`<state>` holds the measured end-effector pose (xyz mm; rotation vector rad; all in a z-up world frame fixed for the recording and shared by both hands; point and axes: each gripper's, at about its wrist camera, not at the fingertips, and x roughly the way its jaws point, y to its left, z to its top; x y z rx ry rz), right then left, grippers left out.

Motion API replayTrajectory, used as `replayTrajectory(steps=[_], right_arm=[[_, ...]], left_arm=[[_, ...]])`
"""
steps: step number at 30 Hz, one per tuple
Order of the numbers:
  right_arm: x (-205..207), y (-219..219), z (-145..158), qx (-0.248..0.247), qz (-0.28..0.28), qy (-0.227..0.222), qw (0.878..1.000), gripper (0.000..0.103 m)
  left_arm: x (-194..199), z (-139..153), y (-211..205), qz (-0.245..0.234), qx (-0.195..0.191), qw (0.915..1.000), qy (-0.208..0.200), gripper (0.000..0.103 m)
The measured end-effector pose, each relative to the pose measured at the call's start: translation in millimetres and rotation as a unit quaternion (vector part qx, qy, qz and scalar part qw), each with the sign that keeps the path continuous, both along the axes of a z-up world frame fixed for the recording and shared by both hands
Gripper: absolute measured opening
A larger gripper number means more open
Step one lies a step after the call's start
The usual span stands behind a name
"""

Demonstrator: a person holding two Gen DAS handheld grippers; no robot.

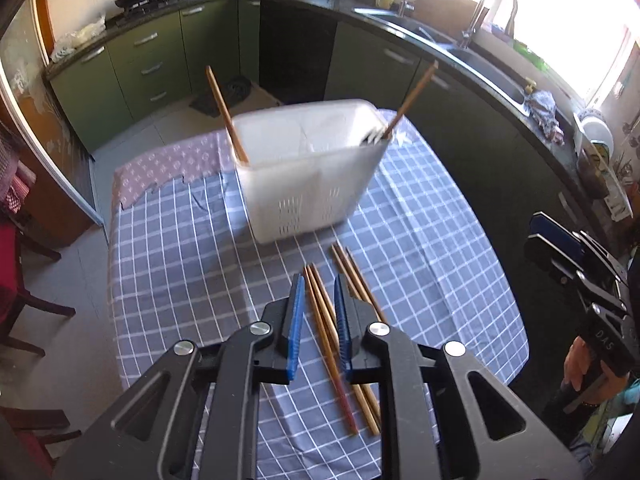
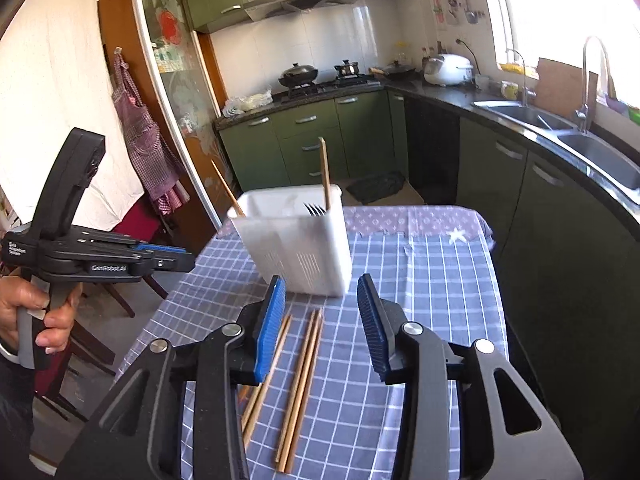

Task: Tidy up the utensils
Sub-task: 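Grasp a red-tipped chopstick with the left gripper and lift it upright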

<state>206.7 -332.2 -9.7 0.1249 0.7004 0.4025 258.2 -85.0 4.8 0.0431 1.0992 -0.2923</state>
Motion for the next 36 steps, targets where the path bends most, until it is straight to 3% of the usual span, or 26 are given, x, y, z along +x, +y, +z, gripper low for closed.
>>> replayTrajectory(steps=[4,9,17,34,36], right_arm=[[1.5,-4.5,-46.7,0.011,-0.007,0.054,0.998,0.038],[2.5,-4.6,-78.8,0.017,-0.021,0.082,0.996,0.039],[3.8,-11.8,-99.3,0.043,-0.024,0.108,0.993,0.039],[-0.6,-17.9,-101.0,0.061,-0.021,0.115,0.991,0.042],[-0.4,-16.9,-101.3,0.06,-0.02,0.116,0.991,0.046]], left_arm=[[-3.0,-58.1,-11.6,-0.002,0.021,0.9968,0.078,0.014],[2.8,-101.7,-22.2,0.012,0.035,0.9912,0.127,0.013],[20.5,-128.7,-31.3,0.04,0.057,0.986,0.151,0.011],[41.9,-161.4,-51.6,0.058,0.086,0.9798,0.171,0.011],[42.8,-162.2,-51.3,0.058,0.087,0.9799,0.17,0.011]])
